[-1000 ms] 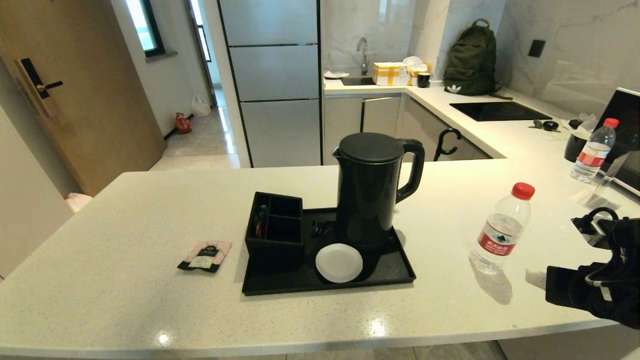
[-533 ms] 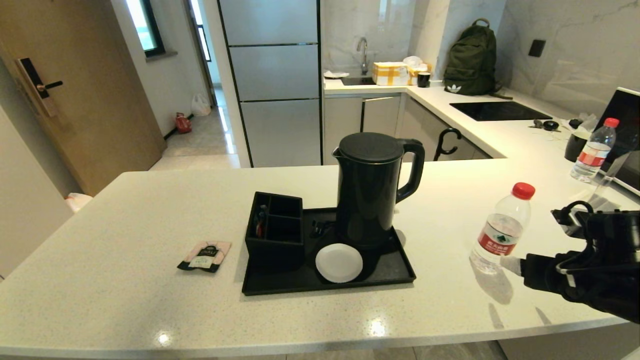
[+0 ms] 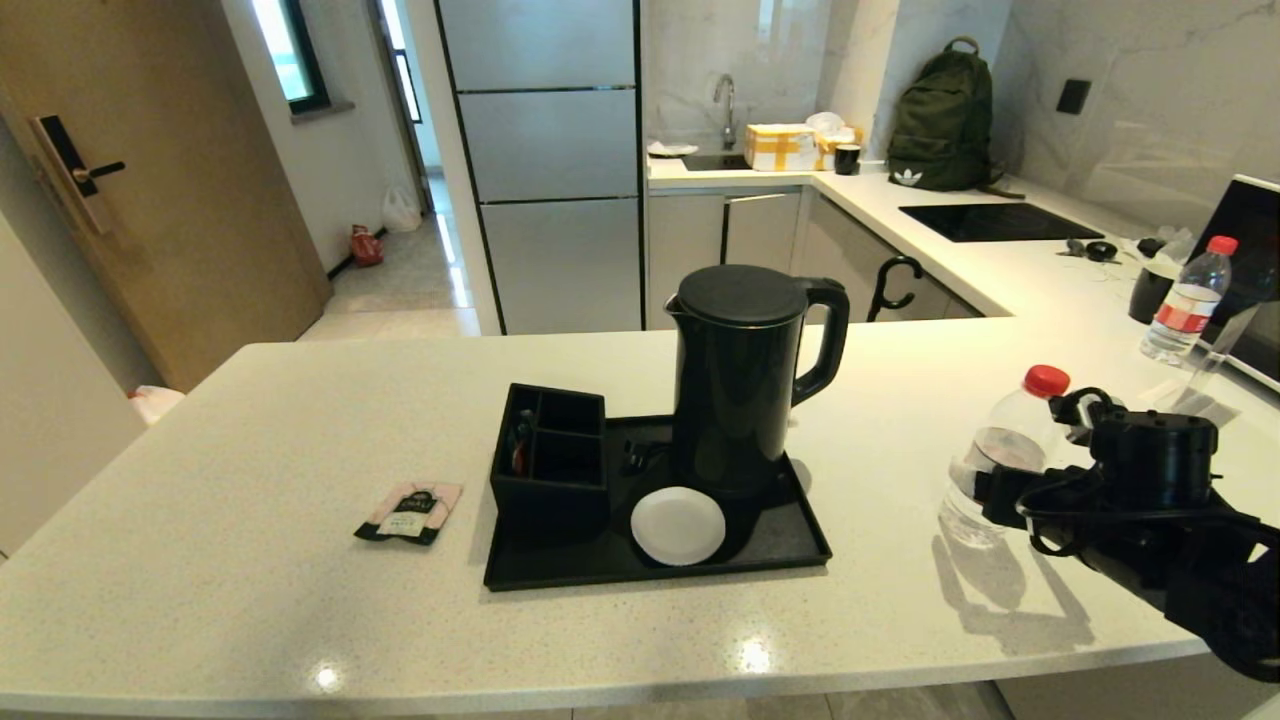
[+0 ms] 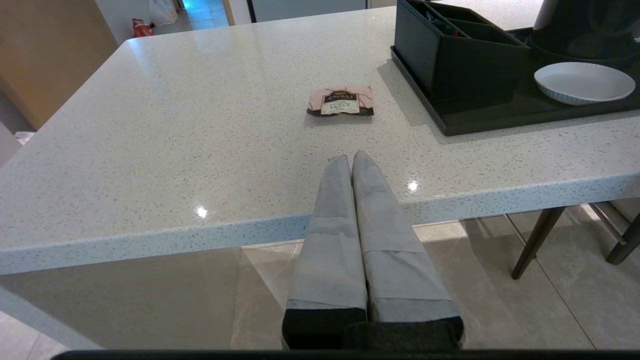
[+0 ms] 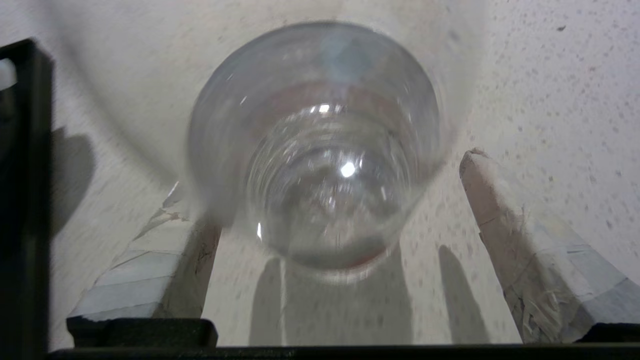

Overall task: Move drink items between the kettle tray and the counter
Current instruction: Return the bottled water to its original position

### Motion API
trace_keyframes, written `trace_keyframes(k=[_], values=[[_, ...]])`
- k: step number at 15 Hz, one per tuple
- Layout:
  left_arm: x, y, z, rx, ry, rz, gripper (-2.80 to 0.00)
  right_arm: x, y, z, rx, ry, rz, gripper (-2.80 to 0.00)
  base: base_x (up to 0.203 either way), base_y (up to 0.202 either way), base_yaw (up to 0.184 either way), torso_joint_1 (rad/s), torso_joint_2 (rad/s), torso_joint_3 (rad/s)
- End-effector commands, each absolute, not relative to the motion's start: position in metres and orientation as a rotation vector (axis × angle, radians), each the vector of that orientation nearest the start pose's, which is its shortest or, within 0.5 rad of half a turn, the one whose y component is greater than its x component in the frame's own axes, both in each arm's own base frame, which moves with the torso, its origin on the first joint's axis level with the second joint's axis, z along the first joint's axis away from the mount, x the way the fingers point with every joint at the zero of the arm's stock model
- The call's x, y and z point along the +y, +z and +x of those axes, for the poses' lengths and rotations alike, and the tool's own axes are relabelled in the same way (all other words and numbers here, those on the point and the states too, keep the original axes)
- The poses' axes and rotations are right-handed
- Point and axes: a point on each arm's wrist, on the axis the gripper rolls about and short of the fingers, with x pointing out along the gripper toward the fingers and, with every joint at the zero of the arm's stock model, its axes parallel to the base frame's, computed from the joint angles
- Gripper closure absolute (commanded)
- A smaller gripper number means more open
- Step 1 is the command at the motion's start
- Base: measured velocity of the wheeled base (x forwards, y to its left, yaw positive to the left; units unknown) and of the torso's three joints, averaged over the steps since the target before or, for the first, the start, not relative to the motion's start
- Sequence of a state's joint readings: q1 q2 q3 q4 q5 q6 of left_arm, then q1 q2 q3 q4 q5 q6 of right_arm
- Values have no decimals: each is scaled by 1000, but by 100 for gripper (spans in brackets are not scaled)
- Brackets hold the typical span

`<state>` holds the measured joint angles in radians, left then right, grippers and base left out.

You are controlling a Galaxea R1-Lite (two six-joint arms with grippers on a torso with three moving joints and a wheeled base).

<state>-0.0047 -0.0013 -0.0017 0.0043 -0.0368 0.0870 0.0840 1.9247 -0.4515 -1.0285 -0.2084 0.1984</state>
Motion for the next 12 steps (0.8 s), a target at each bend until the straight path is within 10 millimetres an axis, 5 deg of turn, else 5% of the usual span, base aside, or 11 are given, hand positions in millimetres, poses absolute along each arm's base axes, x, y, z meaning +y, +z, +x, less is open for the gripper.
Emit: trace_keyframes(k=[1, 2, 3, 12], values=[[-1, 75, -23, 1, -42, 87, 0, 20, 34, 311, 452, -218, 102, -280, 0, 0, 0, 0, 0, 0], [-1, 75, -23, 1, -42, 87, 0, 20, 29, 319, 418, -245, 85, -280, 0, 0, 0, 0, 0, 0], [-1, 75, -23, 1, -42, 87, 0, 20, 30, 324, 382, -264, 63, 0, 0, 0, 0, 0, 0, 0], [-1, 75, -23, 1, -42, 87, 0, 21, 35, 327, 354, -270, 46, 0, 0, 0, 0, 0, 0, 0]])
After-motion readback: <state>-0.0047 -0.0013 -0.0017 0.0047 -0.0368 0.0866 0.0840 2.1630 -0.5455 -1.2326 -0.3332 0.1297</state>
